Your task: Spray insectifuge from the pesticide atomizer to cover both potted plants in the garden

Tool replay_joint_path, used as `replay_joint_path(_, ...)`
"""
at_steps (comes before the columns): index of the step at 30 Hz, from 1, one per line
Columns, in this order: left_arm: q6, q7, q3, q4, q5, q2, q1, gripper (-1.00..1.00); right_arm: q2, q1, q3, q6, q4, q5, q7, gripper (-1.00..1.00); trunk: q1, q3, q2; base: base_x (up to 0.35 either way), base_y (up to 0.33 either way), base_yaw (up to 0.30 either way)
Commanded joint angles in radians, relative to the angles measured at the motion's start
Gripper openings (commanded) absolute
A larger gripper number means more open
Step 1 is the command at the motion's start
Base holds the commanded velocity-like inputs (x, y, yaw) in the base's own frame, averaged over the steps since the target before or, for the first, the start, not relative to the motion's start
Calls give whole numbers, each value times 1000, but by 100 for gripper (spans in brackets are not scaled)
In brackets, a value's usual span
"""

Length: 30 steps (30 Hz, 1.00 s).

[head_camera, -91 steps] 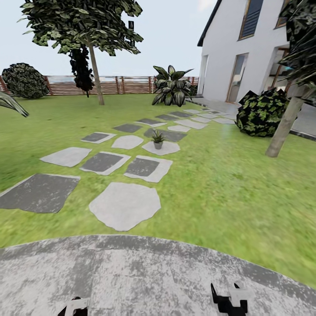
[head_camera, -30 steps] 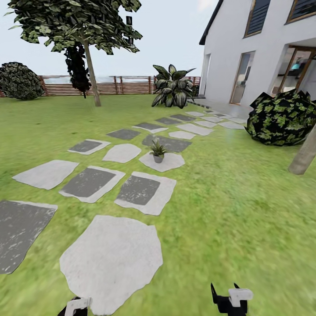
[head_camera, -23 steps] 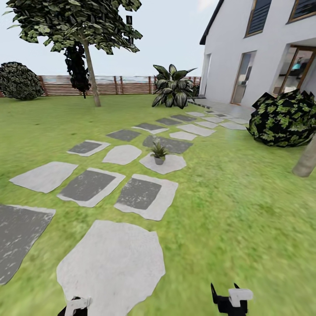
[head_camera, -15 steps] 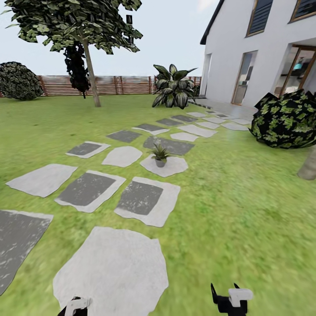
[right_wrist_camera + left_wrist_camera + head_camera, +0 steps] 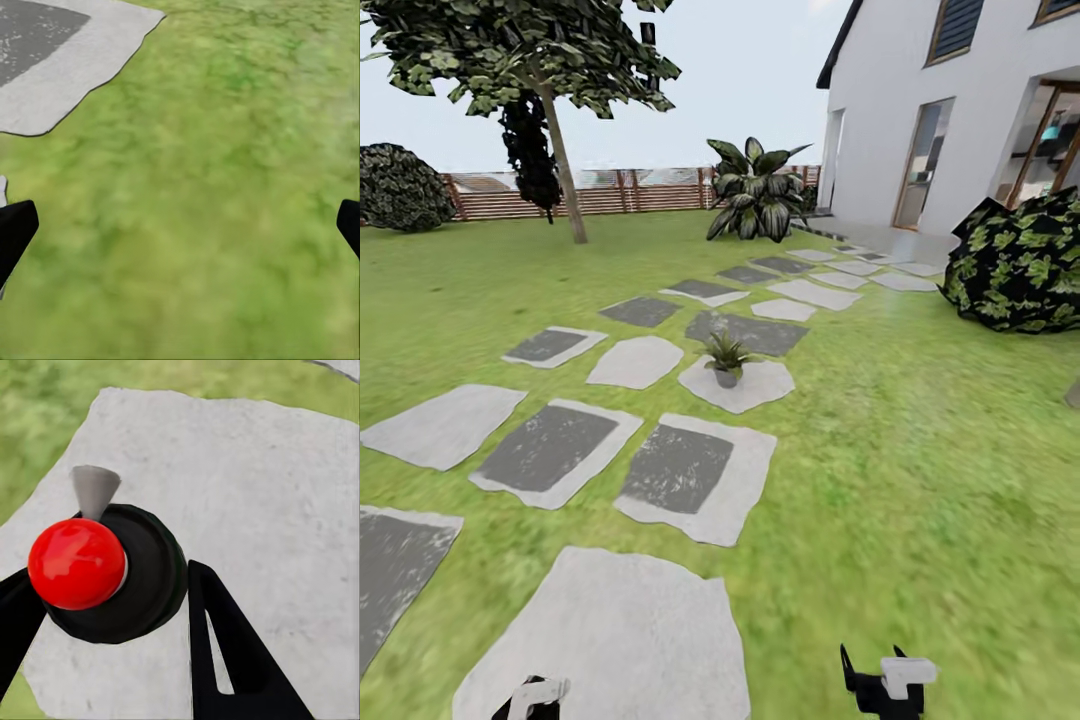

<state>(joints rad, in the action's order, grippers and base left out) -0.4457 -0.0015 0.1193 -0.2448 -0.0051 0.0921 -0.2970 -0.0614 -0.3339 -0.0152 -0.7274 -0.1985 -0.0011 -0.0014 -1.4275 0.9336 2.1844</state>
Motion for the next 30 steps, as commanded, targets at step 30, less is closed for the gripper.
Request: replay_joint_path(30, -4, 0, 5, 1, -1, 0, -1, -100, 0, -1, 0, -3, 1, 3, 0, 100, 0, 1, 1, 339, 0, 0)
